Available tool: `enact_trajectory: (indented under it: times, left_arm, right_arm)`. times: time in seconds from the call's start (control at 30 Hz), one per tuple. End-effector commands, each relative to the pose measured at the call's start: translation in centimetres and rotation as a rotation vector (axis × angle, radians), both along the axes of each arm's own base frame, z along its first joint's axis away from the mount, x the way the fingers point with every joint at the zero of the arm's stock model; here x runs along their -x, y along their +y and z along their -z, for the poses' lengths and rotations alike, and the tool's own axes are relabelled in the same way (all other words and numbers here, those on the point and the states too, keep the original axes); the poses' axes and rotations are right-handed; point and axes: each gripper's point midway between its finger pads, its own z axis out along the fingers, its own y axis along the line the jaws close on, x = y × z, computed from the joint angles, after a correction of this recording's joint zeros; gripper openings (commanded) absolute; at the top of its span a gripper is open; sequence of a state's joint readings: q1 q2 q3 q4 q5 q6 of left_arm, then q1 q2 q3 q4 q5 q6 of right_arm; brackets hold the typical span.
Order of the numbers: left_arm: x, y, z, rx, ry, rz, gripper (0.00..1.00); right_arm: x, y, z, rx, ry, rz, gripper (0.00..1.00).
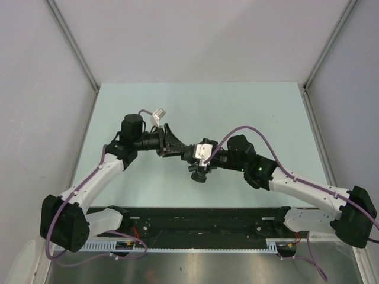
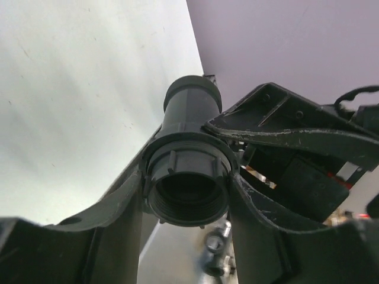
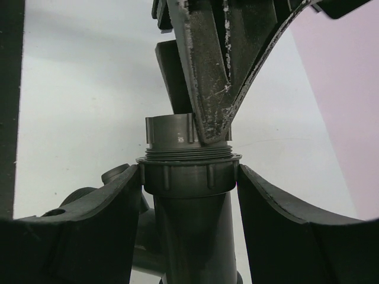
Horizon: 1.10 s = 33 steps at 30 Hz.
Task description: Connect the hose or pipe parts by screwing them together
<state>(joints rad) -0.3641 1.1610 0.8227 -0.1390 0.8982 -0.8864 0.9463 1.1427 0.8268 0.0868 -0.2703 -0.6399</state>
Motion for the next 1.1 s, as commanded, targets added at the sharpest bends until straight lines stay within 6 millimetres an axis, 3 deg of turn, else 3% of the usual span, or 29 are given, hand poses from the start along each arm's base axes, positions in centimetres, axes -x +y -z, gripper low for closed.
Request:
enact_trajectory:
  times: [0.0, 0.13, 0.3, 0.37, 0.4, 0.53, 0.67, 0.87, 1.07]
  left_arm:
    - [0.7, -1.0, -1.6, -0.003, -0.295, 0.145, 0.24]
    - [0.8, -1.0, -0.8, -0.046, -0.486, 0.208, 0.17]
    - [1.0, -0.7, -1.5, -0.074, -0.763, 0.282, 0.12]
    - [1.1, -0.6, -1.4, -0.097, -0.937, 0.336, 0.11]
    - [1.6, -0.9, -1.7, -0.114, -1.046, 0.360, 0.05]
    - [1.8, -1.4, -2.7, -0.250, -1.506, 0.417, 0.04]
    - [1.2, -1.6, -4.4, -0.299, -1.674, 0.422, 0.03]
    - [2.4, -1.7, -6.2, -0.356, -1.924, 0.436, 0.01]
    - [3.9, -1.4, -5.2, -0.335, -2.055, 0.513, 0.00]
  right_arm:
    - [1.5, 1.1, -2.7, -0.099, 0.048, -0.116, 0.00]
    - [2.2, 0.7, -2.6, -0.114, 0.133, -0.190, 0.00]
    - [3.2, 0.1, -3.0, -0.144, 0.226, -0.288, 0.00]
    - [3.3, 0.1, -2.8, -0.143, 0.252, -0.302, 0.00]
    - [3.4, 0.1, -2.8, -0.141, 0.260, -0.307, 0.00]
    - [4.0, 0.4, -2.3, -0.122, 0.312, -0.332, 0.00]
    - [4.2, 0.4, -1.7, -0.107, 0.341, -0.329, 0.00]
    - [4.3, 0.4, -1.2, -0.090, 0.363, -0.333, 0.00]
    - [5.0, 0.4, -1.0, -0.087, 0.379, -0.385, 0.00]
